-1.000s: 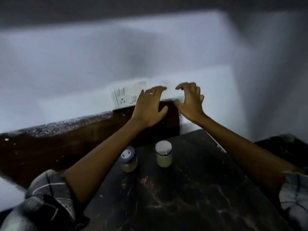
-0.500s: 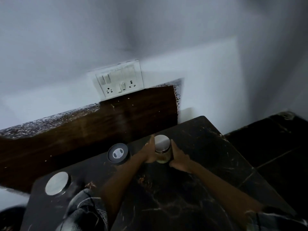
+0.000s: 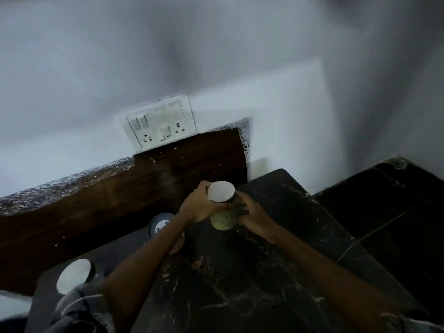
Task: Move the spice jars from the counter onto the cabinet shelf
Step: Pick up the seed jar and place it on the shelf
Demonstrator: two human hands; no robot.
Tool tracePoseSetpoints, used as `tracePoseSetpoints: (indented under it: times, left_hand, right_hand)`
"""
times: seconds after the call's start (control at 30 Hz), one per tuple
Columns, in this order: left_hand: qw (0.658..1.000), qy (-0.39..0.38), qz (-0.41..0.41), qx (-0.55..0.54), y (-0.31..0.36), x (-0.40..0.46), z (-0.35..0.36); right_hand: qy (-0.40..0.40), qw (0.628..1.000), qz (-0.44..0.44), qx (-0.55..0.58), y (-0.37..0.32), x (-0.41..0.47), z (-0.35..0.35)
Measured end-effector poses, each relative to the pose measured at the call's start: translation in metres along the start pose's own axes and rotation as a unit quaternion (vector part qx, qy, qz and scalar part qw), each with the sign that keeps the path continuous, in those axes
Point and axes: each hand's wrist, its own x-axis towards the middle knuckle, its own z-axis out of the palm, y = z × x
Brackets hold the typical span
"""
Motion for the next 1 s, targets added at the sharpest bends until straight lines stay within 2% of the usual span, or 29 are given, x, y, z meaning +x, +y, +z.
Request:
tracePoseSetpoints:
  times: [0.1, 0.2, 0.27, 0.33, 0.43, 0.57, 0.67, 0.73, 0.83, 0.9, 1.0]
  left_hand:
    - [0.999, 0.019, 0.041, -0.004, 0.031, -0.014, -0.038]
    - [0.997, 0.025, 0.074, -0.022, 0.068, -0.031, -0.077]
    - [0.993, 0.035, 0.102, -0.043, 0.094, -0.049, -0.103]
    - [0.988, 0.045, 0.133, -0.067, 0.118, -0.067, -0.126]
    - [0.974, 0.049, 0.18, -0.131, 0.153, -0.103, -0.16]
    - [0.963, 0.035, 0.228, -0.139, 0.191, -0.147, -0.203]
    - [0.952, 0.037, 0.25, -0.17, 0.207, -0.168, -0.227]
    - [0.943, 0.035, 0.26, -0.205, 0.216, -0.18, -0.236]
    - [0.932, 0.042, 0.268, -0.239, 0.227, -0.194, -0.236]
    - [0.928, 0.056, 0.272, -0.247, 0.232, -0.199, -0.232]
    - [0.918, 0.061, 0.28, -0.274, 0.237, -0.205, -0.224]
  right_hand:
    - [0.006, 0.986, -0.031, 0.167, -0.031, -0.011, -0.017]
    - [0.001, 0.975, -0.028, 0.222, -0.062, -0.024, -0.032]
    - [-0.011, 0.954, -0.016, 0.299, -0.08, -0.032, -0.037]
    - [-0.049, 0.905, -0.009, 0.422, -0.099, -0.041, -0.039]
    - [-0.158, 0.819, -0.028, 0.551, -0.13, -0.06, -0.041]
    - [-0.305, 0.745, -0.123, 0.58, -0.173, -0.091, -0.04]
    - [-0.323, 0.716, -0.173, 0.595, -0.209, -0.119, -0.039]
    - [-0.28, 0.718, -0.208, 0.603, -0.232, -0.139, -0.041]
    - [-0.132, 0.747, -0.259, 0.597, -0.261, -0.162, -0.044]
    - [-0.022, 0.783, -0.306, 0.541, -0.272, -0.177, -0.043]
    - [0.125, 0.806, -0.39, 0.428, -0.28, -0.193, -0.037]
